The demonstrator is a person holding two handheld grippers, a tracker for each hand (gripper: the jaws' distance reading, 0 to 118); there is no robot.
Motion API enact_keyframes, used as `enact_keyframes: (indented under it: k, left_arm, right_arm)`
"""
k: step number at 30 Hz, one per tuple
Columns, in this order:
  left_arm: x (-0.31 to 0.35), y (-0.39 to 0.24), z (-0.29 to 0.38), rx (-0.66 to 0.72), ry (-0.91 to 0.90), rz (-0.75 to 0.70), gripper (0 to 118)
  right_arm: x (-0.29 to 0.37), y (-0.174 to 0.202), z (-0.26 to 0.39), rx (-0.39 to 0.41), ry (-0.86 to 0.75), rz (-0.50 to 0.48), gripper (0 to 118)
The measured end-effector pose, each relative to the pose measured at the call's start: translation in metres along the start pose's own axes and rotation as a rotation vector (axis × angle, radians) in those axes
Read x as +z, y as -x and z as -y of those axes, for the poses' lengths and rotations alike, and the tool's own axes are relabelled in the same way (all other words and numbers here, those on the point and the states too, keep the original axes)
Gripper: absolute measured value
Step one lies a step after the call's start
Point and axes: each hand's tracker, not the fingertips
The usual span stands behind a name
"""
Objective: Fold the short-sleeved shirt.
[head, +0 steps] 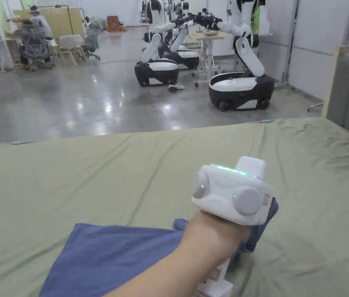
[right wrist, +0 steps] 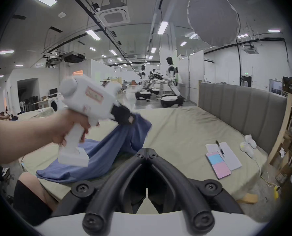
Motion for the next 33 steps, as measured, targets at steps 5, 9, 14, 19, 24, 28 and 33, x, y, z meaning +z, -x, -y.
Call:
enact_keyframes:
  k: [5, 9, 14, 19, 24, 28, 33]
  left_arm:
    - [-0.055, -0.034, 0.049, -0.046, 0.135, 0.042, 1]
    - [-0.061, -0.034, 0.074, -0.051, 0.147, 0.050, 2]
    - [-0.041, -0.012, 0.085, 0.010, 0.075, 0.019, 115]
    - [0.042, 0.031, 0.092, 0.014, -0.117, -0.072, 114]
    - [0.163, 0.095, 0.137, 0.124, -0.294, -0.250, 113]
    - [0.257, 0.142, 0.190, 0.246, -0.317, -0.392, 77]
    - [0.332, 0.171, 0.260, 0.364, -0.317, -0.604, 0]
  right_arm:
    - [0.002, -0.016, 0.011, -0.009, 0.029, 0.032, 0]
    - [-0.006, -0.018, 0.017, -0.003, 0.044, 0.038, 0]
    - [-0.021, -0.009, 0.019, -0.003, 0.057, 0.029, 0]
    - [-0.034, 0.004, 0.021, -0.013, 0.056, -0.002, 0]
    - [-0.049, 0.020, 0.018, 0.007, 0.051, -0.038, 0]
    - [-0.066, 0.034, 0.017, 0.021, 0.056, -0.065, 0]
    - [-0.087, 0.058, 0.012, 0.010, 0.067, -0.101, 0]
